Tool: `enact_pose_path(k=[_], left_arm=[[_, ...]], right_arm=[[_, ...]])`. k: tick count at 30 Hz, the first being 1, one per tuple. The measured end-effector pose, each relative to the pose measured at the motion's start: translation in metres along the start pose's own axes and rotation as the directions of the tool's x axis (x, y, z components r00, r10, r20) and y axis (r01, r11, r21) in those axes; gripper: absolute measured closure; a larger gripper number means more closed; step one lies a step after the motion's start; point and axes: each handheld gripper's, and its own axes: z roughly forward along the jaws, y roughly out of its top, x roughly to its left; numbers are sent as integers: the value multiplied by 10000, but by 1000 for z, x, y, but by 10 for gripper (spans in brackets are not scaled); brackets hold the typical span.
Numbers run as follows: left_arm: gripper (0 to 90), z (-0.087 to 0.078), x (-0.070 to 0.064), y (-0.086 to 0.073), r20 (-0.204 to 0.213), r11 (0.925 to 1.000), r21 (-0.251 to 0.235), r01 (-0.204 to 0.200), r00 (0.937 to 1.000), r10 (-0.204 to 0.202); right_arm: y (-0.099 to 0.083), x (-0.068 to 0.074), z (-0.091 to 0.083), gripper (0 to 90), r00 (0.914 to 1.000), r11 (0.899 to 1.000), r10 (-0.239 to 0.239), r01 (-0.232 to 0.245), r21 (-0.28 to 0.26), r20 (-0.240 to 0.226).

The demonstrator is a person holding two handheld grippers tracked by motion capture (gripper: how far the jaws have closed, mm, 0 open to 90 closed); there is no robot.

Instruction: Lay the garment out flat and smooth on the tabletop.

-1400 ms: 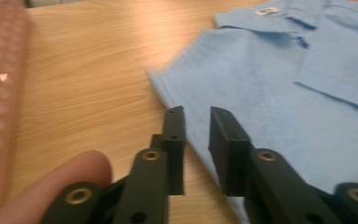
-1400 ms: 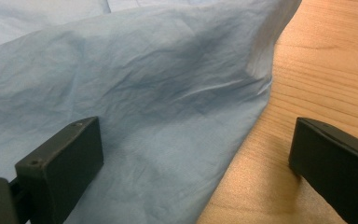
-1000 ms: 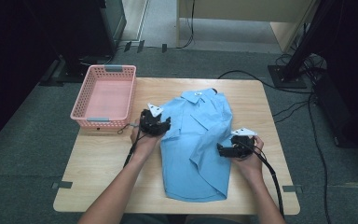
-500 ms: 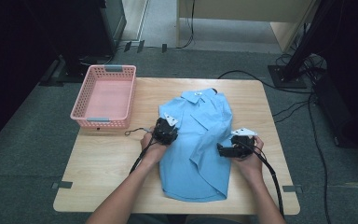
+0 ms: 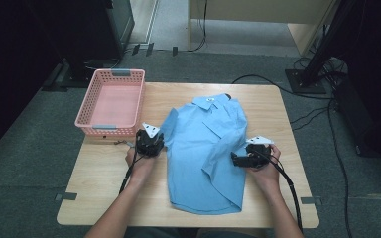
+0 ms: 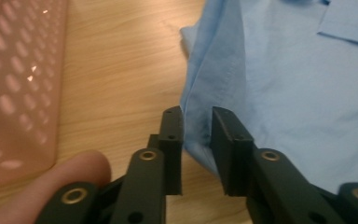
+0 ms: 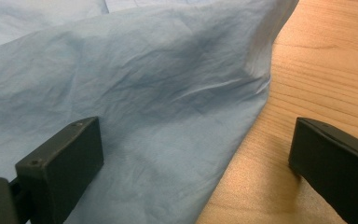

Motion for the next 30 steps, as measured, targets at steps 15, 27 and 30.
enact_pose_path(k=[15,27,30], left_arm=[[494,-35,0,-3,143,9874,-1510,473,9989,-456],[411,-4,-36,-19,1608,9985,75,-550,9856,531],[411,-1,-35,-22,1597,9983,215,-538,9859,497]], right_arm=[[0,0,0,23,10000,10000,31,-31,-4,22],[0,0,0,23,10000,10000,53,-53,2,39],[0,0,0,23,10000,10000,55,-55,2,39]])
